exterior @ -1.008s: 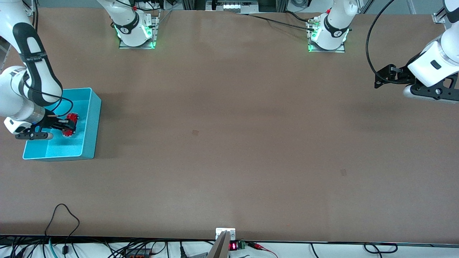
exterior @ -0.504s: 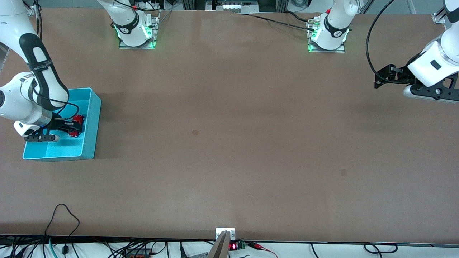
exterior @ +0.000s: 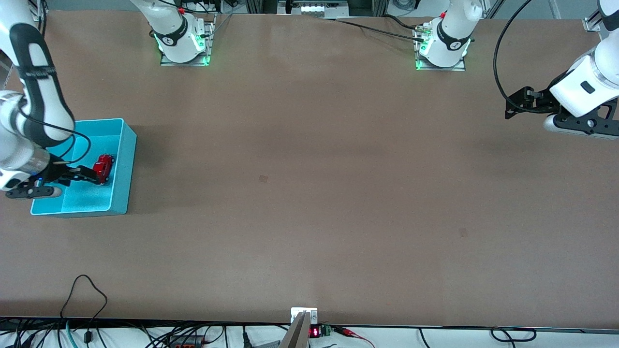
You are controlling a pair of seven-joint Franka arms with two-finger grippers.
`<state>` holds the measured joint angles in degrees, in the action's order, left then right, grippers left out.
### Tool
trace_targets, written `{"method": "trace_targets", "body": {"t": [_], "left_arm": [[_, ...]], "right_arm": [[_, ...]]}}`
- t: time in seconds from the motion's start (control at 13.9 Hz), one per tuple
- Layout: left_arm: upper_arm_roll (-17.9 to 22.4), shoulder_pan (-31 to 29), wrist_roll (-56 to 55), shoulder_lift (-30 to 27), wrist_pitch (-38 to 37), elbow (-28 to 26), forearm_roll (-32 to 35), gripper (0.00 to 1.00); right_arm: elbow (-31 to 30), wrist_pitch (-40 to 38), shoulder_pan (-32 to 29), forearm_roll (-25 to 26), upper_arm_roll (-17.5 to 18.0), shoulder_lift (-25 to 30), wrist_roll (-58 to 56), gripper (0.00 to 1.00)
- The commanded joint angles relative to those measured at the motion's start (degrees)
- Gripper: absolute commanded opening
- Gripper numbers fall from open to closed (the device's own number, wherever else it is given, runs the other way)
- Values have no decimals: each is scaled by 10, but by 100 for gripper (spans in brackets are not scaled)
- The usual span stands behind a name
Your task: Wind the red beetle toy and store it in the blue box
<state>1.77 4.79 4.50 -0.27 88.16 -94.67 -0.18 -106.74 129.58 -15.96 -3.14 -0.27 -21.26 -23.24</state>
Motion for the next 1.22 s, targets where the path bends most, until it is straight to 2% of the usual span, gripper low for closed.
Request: {"method": "trace_targets", "body": {"t": [0.0, 0.14, 0.43, 0.65, 0.86, 1.15], "left_arm": [[0, 0, -4, 5, -13, 16, -9, 100], [-1, 0, -4, 4, -13, 16, -9, 100], [0, 0, -3, 4, -13, 15, -9, 100], [0, 0, -2, 5, -13, 16, -9, 100], [0, 0, -1, 5, -13, 15, -9, 100], [0, 0, -1, 5, -14, 15, -9, 100]], "right_arm": [[83, -124, 35, -6, 2, 36, 41, 100], [129, -205, 76, -4, 1, 56, 99, 100], [175, -327, 138, 8, -1, 111, 233, 100], [191, -340, 140, 3, -16, 140, 232, 100], [190, -361, 180, 9, -60, 158, 237, 100], [155, -369, 185, 12, -65, 167, 244, 100]]}}
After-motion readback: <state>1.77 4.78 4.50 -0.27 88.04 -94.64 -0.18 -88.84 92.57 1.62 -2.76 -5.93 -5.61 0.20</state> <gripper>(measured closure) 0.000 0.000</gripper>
